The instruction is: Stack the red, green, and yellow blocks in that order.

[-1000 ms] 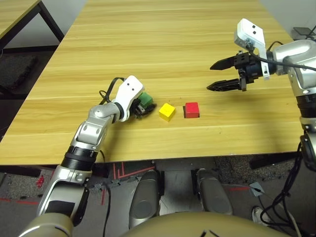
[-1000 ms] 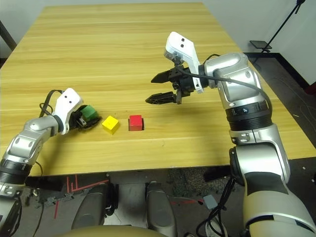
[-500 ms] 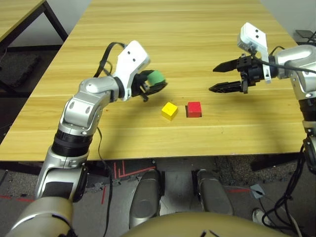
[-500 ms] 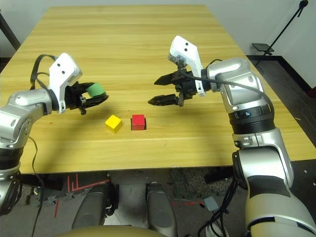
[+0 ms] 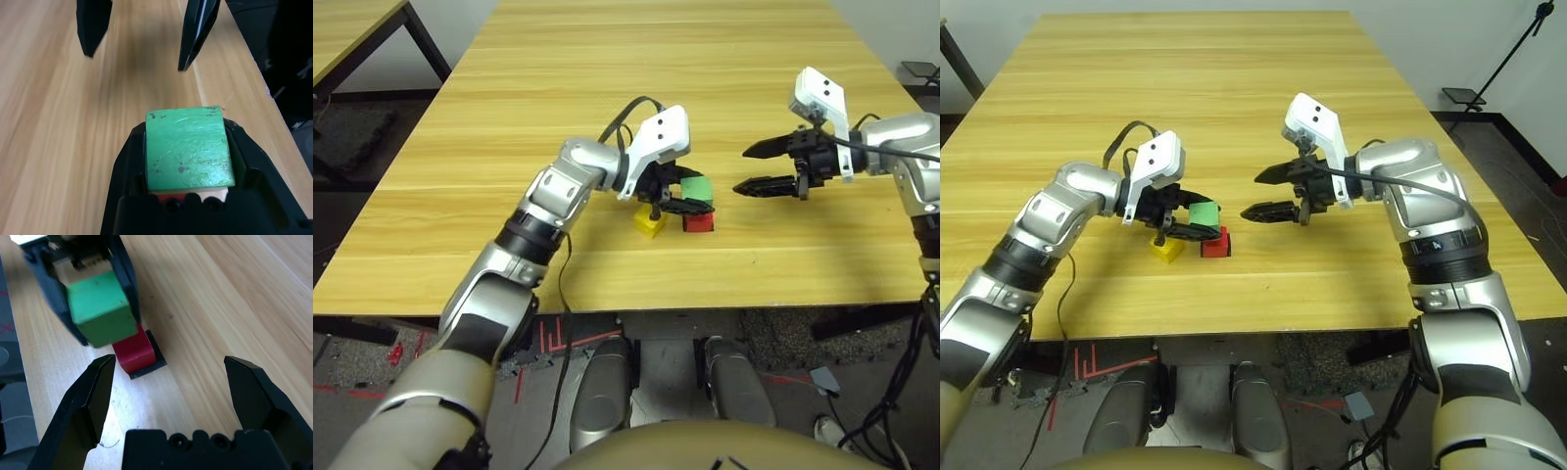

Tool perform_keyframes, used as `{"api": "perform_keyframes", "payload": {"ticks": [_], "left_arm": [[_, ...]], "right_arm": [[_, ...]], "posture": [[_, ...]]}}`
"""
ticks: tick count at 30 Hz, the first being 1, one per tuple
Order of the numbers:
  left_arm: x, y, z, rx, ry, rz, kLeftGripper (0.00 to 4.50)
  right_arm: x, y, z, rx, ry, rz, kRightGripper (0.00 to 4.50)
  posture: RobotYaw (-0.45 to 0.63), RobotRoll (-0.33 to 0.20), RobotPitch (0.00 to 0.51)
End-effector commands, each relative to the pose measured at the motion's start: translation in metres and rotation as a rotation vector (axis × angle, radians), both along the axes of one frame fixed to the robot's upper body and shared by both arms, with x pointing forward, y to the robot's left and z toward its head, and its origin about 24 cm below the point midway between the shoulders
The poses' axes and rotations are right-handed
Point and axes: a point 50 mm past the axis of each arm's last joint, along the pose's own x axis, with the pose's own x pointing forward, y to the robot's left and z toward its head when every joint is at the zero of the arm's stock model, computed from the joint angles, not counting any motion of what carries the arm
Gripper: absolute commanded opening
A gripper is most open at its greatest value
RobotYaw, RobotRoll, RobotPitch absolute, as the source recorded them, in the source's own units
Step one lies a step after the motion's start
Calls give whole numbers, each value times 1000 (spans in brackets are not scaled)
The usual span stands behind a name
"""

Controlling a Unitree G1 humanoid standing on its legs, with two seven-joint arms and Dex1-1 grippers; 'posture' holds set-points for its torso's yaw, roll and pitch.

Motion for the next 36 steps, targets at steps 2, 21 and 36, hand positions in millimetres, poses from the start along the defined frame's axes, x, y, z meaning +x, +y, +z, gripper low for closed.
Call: {"api": "perform_keyframes", "payload": {"ticks": [2,21,36], "left_arm": [[7,-4,-8,15,12,-3,2139],[7,-5,-27,45,22,-14,2138],[0,9,-3,13,-49,101,4478]], "right_arm": [[-9,-11,4,38,0,-7,4500],[-16,-16,11,23,10,-30,4500],[-13,-9,11,38,1,-1,4500]], "posture": [[96,-146,70],[77,-162,88],[123,-149,79]]}}
